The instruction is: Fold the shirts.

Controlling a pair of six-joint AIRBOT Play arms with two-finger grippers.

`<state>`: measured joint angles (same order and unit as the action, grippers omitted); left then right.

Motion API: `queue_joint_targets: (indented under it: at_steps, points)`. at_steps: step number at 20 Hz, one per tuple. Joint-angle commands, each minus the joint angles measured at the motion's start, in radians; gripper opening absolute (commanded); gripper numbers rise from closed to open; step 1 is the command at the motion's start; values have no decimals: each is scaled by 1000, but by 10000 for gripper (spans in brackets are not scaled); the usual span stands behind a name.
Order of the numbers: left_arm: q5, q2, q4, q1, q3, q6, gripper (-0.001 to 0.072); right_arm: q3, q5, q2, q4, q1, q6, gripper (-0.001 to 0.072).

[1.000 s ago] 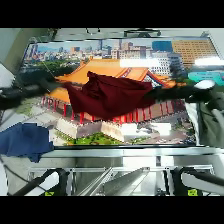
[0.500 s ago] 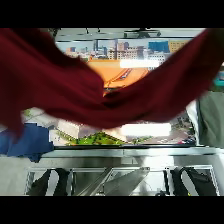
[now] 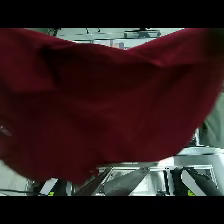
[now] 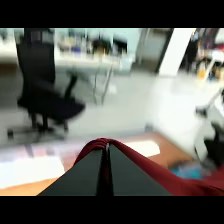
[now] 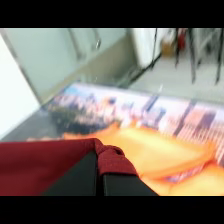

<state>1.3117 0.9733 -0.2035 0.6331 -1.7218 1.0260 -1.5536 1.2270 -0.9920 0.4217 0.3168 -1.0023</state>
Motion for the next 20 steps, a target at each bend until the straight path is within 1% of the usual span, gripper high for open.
queue_joint_targets:
  at_steps: [1, 3, 5, 8, 10, 11, 13, 15, 16, 18, 19, 20]
  points:
    - [27, 238, -443, -331, -2, 49, 20, 11, 59, -250, 9, -58, -22, 16]
    - [-32, 409, -617, -475, -3, 50, 19, 30, 21, -387, 39, -89, -23, 16]
    - [-95, 579, -717, -550, -3, 51, 19, 41, -20, -521, 55, -109, -23, 16]
    - [-200, 814, -770, -578, -3, 48, 18, 41, -137, -724, 46, -117, -23, 16]
    - [-301, 912, -763, -570, -7, 48, 19, 35, -237, -825, 29, -117, -18, 15]
    - [-317, 953, -761, -568, -36, 49, 19, 19, -282, -871, 26, -116, -16, 15]
    - [-276, 1033, -762, -568, -145, 49, 19, -50, -306, -961, 27, -109, -16, 15]
    - [-188, 1077, -763, -568, -253, 61, 17, -139, -283, -1036, 27, -92, -47, 15]
    - [-155, 1079, -765, -568, -284, 93, 17, -171, -270, -1059, 29, -83, -47, 15]
    - [-36, 1077, -771, -565, -340, 152, 16, -196, -266, -1065, 48, -56, -73, 15]
    - [29, 1066, -775, -564, -341, 182, 15, -209, -246, -1065, 67, -39, -85, 15]
    - [67, 1044, -773, -564, -313, 217, 15, -218, -222, -1065, 85, -21, -88, 15]
